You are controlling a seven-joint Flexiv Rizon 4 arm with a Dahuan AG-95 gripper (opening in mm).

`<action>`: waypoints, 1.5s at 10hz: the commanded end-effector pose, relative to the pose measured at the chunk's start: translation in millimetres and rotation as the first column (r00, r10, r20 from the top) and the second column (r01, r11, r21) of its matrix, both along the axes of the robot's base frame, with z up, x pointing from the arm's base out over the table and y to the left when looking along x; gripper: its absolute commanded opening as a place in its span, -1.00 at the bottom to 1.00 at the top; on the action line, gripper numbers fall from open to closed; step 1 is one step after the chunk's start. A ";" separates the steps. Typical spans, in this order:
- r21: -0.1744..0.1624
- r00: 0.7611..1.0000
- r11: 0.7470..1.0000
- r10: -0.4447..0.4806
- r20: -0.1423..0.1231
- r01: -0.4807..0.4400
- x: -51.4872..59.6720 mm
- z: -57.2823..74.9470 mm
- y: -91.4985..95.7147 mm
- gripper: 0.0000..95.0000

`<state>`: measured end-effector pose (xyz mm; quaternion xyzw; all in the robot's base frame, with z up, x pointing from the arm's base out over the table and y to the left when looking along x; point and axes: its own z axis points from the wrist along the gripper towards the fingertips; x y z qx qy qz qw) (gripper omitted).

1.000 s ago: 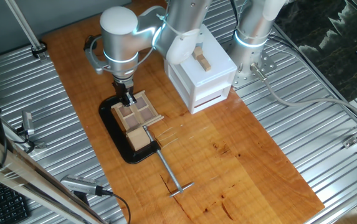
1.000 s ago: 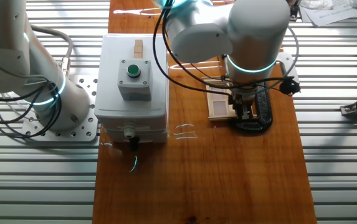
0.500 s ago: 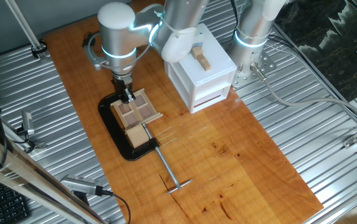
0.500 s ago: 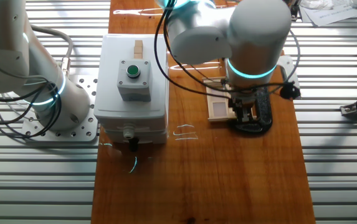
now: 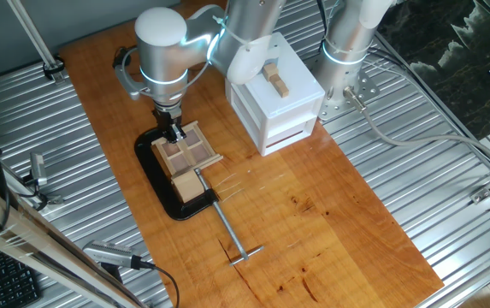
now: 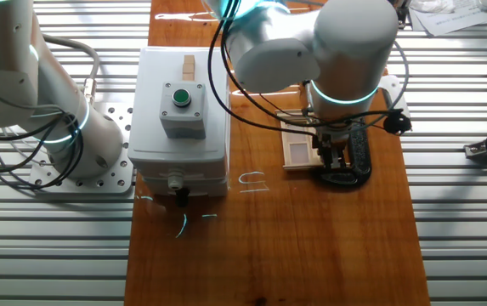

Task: Close a sliding window

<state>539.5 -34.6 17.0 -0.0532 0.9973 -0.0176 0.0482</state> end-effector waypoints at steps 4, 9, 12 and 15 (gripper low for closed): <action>0.025 1.000 1.000 -0.015 -0.023 0.015 11.8 -3.0 12.3 -1.00; 0.034 0.999 0.999 0.010 -0.049 -0.008 15.5 26.7 17.1 -1.00; 0.033 0.999 0.999 0.007 -0.044 -0.006 15.6 33.1 18.2 -1.00; 0.036 0.999 0.999 -0.005 -0.034 0.007 20.4 61.2 24.0 -1.00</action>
